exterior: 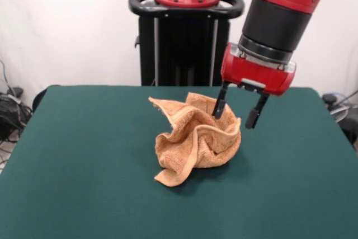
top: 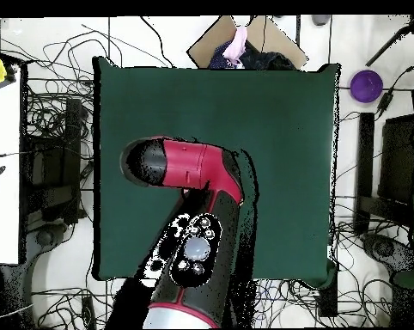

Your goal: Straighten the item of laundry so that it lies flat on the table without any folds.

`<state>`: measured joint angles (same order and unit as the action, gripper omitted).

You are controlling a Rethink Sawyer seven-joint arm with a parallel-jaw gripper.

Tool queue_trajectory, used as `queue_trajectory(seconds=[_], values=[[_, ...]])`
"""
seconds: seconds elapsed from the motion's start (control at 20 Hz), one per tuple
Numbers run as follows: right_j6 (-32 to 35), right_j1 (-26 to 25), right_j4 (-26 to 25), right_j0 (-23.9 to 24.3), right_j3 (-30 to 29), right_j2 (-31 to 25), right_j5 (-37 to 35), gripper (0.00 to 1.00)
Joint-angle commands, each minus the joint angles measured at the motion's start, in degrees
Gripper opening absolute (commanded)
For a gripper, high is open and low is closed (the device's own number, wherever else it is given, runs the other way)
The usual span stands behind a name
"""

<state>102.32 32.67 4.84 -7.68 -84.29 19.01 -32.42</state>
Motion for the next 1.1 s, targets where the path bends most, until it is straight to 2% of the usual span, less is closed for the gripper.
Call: queue_trajectory(seconds=[0.05, 0.4, 0.85, 1.1], values=[[15.5, -2.2, 2.5, -0.7, -1.8, -0.1, -3.0, 1.0], [16.7, -0.9, 2.6, -2.7, 0.7, 3.1, -10.1, 1.0], [16.1, -2.0, 2.5, -3.0, 3.2, 5.0, -12.6, 1.0], [18.8, -4.3, 1.9, -5.3, 3.8, 7.5, -11.1, 1.0]])
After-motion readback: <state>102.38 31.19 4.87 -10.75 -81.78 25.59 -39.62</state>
